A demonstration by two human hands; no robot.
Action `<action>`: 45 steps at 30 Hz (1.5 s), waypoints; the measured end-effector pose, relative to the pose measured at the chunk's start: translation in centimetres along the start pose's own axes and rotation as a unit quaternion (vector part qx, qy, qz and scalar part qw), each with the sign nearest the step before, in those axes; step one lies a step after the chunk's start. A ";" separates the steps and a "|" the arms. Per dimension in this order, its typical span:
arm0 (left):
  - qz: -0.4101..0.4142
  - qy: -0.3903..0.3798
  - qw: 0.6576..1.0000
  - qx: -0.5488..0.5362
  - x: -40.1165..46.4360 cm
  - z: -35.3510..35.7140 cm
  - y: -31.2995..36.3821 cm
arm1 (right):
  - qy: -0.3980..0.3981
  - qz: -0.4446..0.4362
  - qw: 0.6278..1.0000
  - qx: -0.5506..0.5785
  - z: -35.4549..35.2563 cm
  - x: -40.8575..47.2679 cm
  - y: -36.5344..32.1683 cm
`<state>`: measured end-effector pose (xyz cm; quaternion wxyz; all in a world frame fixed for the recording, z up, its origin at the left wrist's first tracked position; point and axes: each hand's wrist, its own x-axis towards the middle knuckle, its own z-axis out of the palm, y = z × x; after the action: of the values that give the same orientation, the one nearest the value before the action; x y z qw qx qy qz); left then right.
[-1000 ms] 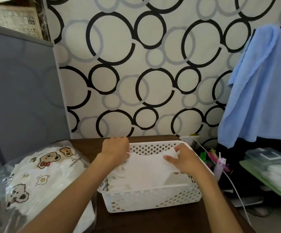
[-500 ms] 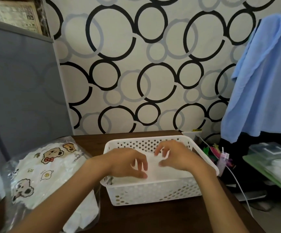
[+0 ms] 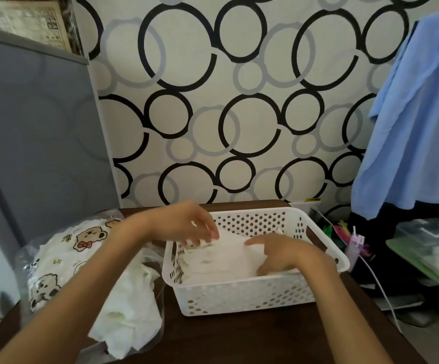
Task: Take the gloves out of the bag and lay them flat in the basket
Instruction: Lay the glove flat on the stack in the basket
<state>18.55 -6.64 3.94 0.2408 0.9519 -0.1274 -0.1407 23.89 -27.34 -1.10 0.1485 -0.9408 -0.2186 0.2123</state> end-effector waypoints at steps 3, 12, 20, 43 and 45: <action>-0.033 0.055 0.995 0.071 0.6 0.3 -0.2 | 0.084 -0.011 0.994 0.071 -1.1 -0.3 0.6; -0.129 0.005 0.965 0.228 1.9 3.8 -0.8 | -0.031 0.061 0.997 0.028 -0.9 0.0 2.5; -0.122 0.165 0.909 0.362 2.6 1.5 0.4 | 0.030 0.069 0.997 0.025 -0.6 1.0 3.0; -0.226 0.137 0.963 0.046 -13.8 -0.2 -5.8 | 0.158 -0.221 0.962 0.008 1.5 -6.7 -11.4; -0.247 0.093 0.964 0.045 -13.5 0.2 -6.7 | 0.141 -0.223 0.964 -0.016 3.3 -7.1 -13.7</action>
<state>7.09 3.20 3.25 0.1664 0.9725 0.1281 -0.1002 11.86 -18.32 3.52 0.2064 -0.8911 -0.4026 0.0353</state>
